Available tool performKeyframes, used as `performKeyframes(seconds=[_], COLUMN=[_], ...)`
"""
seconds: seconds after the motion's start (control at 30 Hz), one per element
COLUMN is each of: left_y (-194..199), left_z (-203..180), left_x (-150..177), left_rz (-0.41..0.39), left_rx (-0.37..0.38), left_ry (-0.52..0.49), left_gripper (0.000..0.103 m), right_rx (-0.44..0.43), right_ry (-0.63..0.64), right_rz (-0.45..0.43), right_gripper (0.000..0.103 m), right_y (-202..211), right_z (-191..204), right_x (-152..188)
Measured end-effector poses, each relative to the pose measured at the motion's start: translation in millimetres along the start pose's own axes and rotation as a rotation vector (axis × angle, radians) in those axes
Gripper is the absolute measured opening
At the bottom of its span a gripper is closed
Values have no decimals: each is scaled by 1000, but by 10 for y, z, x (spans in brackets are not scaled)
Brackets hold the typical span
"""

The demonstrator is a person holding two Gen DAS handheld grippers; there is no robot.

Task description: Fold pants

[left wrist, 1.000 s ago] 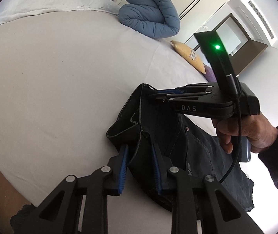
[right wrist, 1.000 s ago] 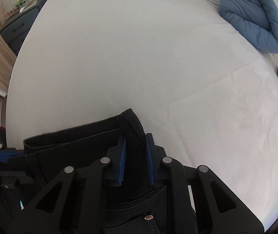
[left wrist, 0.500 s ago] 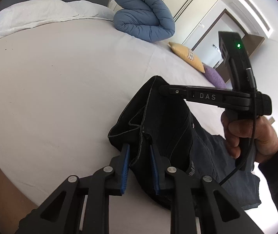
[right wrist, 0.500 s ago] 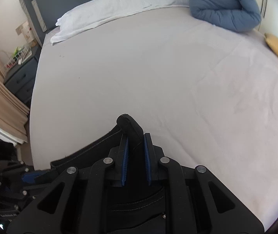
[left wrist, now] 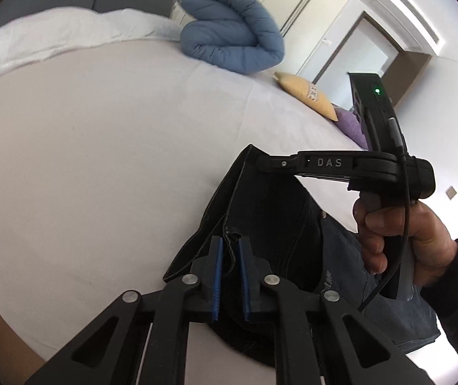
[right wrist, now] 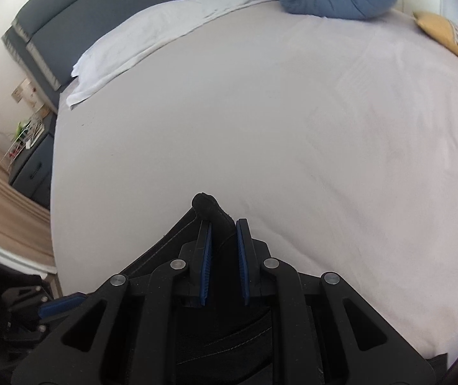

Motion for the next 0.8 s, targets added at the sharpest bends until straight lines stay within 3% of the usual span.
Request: performKeyframes(seconds=[0.17, 0.2, 0.27, 0.33, 0.37, 0.4, 0.43, 0.5, 0.57, 0.73, 0.8], left_y=[276, 323, 282, 239, 230, 204, 110, -168, -200, -324, -396], left_z=[-114, -168, -256, -260, -265, -265, -240, -92, -24, -5, -57], left_x=[-37, -24, 25, 49, 38, 40, 76, 203, 195, 211, 194], left_rz=[-84, -95, -70, -58, -67, -65, -26, 106, 116, 151, 157], left_rx=[26, 27, 26, 31, 28, 5, -30, -61, -59, -86, -122], left_ry=[-19, -46, -95, -84, -86, -105, -120, -59, -27, -45, -83], left_gripper=[10, 11, 11, 11, 11, 12, 14, 16, 14, 13, 13], right_rx=[98, 118, 121, 90, 80, 88, 103, 106, 114, -99, -187], right_ry=[53, 63, 46, 25, 15, 4, -10, -30, -60, -167, -195], right_rz=[26, 23, 7, -2, 3, 10, 3, -24, -40, -90, -48], right_gripper=[15, 19, 21, 37, 50, 70, 72, 72, 72, 72, 66], right_y=[-334, -368, -397, -369, -352, -339, -290, -134, 77, 775, 826], right_z=[72, 67, 60, 55, 29, -4, -51, -141, -236, -205, -143], right_x=[123, 157, 194, 222, 232, 250, 250, 252, 269, 717, 1022])
Point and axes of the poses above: each gripper's, at about its wrist camera, not at the fingertips, and y roughly against the way its jaws point, z to its left, x to its underside, the point moved 6 cm from there along -y, roughly the way its jaws point, and after that the axes turned 6 degrees about x, right-handed, at the moved point
